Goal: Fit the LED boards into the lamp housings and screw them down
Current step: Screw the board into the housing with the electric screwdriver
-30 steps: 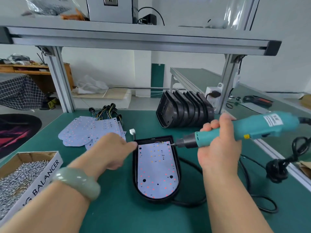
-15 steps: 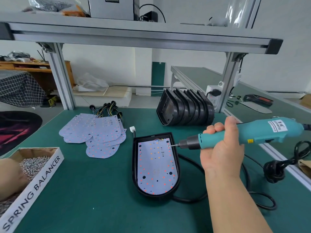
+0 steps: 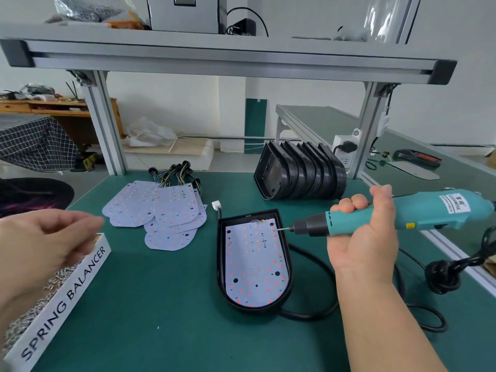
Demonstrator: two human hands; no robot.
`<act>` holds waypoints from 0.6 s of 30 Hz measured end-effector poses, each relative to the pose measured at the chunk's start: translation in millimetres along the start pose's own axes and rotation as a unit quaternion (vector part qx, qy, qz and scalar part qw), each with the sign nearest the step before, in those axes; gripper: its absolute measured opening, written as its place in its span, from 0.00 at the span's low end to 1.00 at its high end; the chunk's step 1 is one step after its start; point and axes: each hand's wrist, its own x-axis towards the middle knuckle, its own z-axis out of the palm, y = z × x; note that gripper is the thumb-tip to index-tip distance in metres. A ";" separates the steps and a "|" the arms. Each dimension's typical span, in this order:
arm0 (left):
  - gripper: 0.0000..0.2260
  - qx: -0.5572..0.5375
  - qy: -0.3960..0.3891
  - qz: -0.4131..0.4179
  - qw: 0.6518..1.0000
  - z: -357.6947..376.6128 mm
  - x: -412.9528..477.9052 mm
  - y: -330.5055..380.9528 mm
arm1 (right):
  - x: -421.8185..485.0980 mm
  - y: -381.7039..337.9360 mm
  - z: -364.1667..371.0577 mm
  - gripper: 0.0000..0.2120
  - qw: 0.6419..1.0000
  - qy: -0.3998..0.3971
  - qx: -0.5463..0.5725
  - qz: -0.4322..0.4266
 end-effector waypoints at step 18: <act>0.11 -0.194 -0.239 -0.135 0.942 171.3 -70.3 28.4 | -11.4 -1.7 7.1 0.09 0.999 -0.031 0.020 0.008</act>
